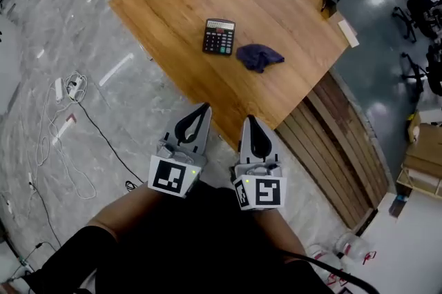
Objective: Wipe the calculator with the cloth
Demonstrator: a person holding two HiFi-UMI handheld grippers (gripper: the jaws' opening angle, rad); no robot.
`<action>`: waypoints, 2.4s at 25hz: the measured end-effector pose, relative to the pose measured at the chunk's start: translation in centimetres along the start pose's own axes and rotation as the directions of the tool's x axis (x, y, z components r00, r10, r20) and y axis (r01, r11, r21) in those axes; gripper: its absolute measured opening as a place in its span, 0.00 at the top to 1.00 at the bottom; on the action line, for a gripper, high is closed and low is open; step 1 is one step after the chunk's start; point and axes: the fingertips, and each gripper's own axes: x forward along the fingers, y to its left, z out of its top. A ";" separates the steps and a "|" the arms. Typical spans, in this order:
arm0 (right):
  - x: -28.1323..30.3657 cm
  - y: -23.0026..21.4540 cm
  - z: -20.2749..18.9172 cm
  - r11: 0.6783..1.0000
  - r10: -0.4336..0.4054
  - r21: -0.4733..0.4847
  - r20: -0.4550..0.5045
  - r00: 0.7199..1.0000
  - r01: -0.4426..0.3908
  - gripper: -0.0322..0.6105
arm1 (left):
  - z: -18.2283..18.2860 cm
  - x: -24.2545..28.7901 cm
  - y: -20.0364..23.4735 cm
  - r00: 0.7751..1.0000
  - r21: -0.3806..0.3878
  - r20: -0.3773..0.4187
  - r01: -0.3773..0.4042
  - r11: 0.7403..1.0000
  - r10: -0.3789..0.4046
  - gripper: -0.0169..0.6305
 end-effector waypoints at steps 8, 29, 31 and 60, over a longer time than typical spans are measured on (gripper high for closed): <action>12.0 -4.8 -3.1 0.999 -0.035 0.012 -0.087 0.996 0.036 0.92 | -5.2 11.1 6.7 0.993 -0.057 -0.112 0.036 0.998 -0.042 0.96; 35.4 -12.4 -22.3 0.997 0.079 0.025 -0.349 0.934 -0.075 0.93 | -23.2 27.5 20.3 0.946 -0.124 -0.311 -0.135 0.983 0.091 0.91; 36.8 -12.6 -24.4 0.997 0.081 0.028 -0.407 0.910 -0.076 0.93 | -24.9 28.2 21.2 0.935 -0.148 -0.348 -0.133 0.980 0.075 0.86; 38.8 -13.6 -27.3 0.999 0.036 0.030 -0.519 0.854 -0.023 0.92 | -26.8 30.4 21.7 0.948 -0.507 -0.279 -0.010 0.862 -0.153 0.85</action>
